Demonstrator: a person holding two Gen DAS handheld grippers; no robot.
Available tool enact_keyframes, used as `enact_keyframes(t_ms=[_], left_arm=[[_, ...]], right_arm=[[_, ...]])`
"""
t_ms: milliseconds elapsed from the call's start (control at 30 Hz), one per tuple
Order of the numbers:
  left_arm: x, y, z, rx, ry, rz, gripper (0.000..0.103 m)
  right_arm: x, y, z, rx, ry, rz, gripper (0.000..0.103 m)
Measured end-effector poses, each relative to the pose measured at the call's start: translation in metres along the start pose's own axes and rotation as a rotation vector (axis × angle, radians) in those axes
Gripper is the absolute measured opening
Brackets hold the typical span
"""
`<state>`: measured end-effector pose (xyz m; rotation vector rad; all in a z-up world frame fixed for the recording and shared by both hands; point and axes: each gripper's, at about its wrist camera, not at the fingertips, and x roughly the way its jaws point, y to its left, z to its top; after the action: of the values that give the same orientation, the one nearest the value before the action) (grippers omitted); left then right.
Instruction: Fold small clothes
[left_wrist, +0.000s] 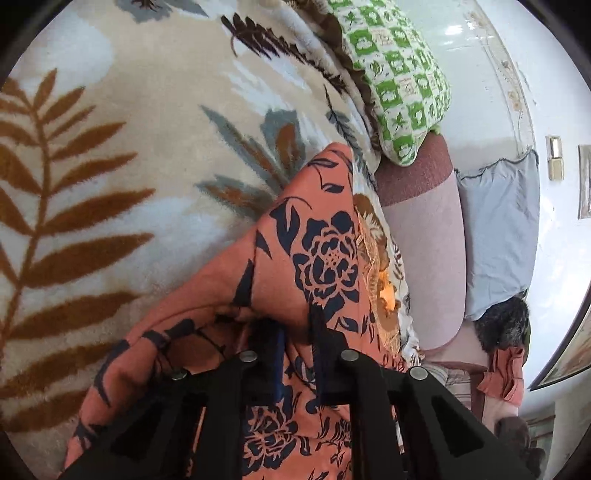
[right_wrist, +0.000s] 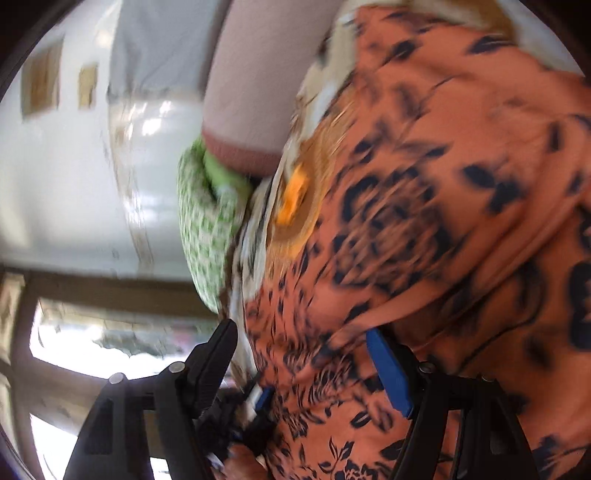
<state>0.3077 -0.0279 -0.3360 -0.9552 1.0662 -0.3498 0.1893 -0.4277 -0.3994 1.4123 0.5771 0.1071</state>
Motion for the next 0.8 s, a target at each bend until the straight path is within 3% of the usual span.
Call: enact_keyframes(t_ms=[133,300,433,533,667,800], left_arm=[[-0.014,0.000,0.001,0.015,-0.053,0.001,0.008],[-0.038,-0.009,0.006,0.087,-0.147,0.023,0.007],[-0.034,-0.003,0.003,0.087,-0.094,0.061,0.007],[-0.031,0.003,-0.002,0.101,-0.051,0.128,0.007],[-0.034,0.001,-0.003,0.145,-0.048,0.138,0.007],[-0.032,0.003,-0.004,0.138,-0.031,0.149,0.007]], right_arm=[[-0.015,-0.010,0.015,0.063,-0.054,0.022,0.075],[-0.042,0.001,0.031,0.018,-0.152,-0.029,0.075],[-0.056,-0.004,0.038,0.027,-0.208,-0.218,0.075],[-0.063,-0.014,0.044,0.081,-0.218,-0.195,0.075],[-0.058,-0.001,0.045,-0.014,-0.208,-0.227,0.074],[-0.039,-0.006,0.051,-0.073,-0.100,-0.309,0.020]])
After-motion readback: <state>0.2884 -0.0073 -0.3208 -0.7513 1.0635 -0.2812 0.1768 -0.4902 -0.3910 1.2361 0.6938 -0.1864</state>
